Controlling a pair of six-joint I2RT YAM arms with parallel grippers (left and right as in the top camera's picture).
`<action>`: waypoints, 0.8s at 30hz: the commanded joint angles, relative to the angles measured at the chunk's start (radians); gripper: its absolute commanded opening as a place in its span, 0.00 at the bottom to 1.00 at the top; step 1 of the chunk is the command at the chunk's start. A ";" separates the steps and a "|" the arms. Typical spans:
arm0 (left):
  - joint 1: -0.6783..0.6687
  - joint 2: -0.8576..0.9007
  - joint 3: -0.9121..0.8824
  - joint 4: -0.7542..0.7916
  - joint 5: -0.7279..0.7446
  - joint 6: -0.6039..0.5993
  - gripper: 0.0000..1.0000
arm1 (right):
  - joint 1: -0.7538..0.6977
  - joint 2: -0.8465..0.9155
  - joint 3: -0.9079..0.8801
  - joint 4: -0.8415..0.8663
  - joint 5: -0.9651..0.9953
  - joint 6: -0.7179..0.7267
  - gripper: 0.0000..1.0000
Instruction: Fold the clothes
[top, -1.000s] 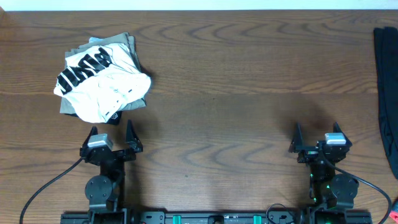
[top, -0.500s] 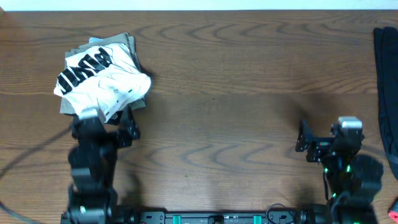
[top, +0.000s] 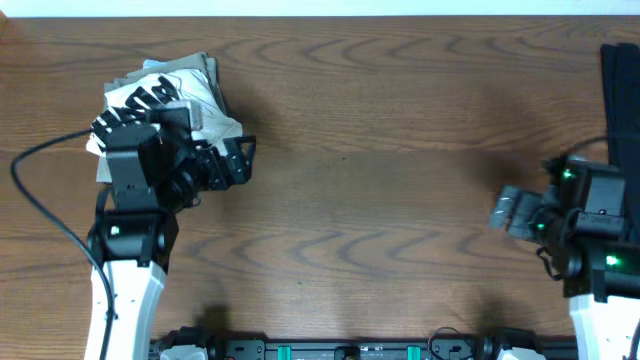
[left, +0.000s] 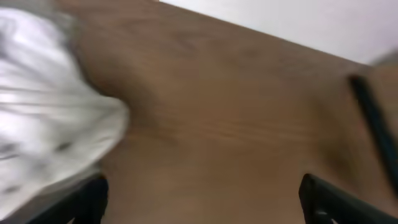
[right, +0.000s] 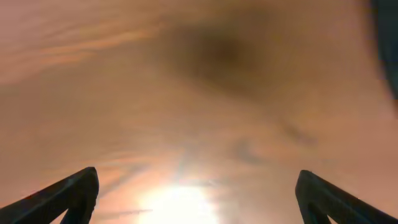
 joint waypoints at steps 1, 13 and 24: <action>-0.004 0.047 0.113 -0.047 0.143 -0.007 0.98 | -0.120 0.007 0.020 0.000 0.219 0.249 0.99; -0.004 0.118 0.167 -0.093 0.143 0.008 0.98 | -0.682 0.248 -0.035 0.187 0.195 0.199 0.99; -0.003 0.117 0.167 -0.120 0.136 0.020 0.98 | -0.834 0.581 -0.034 0.468 0.175 -0.067 0.98</action>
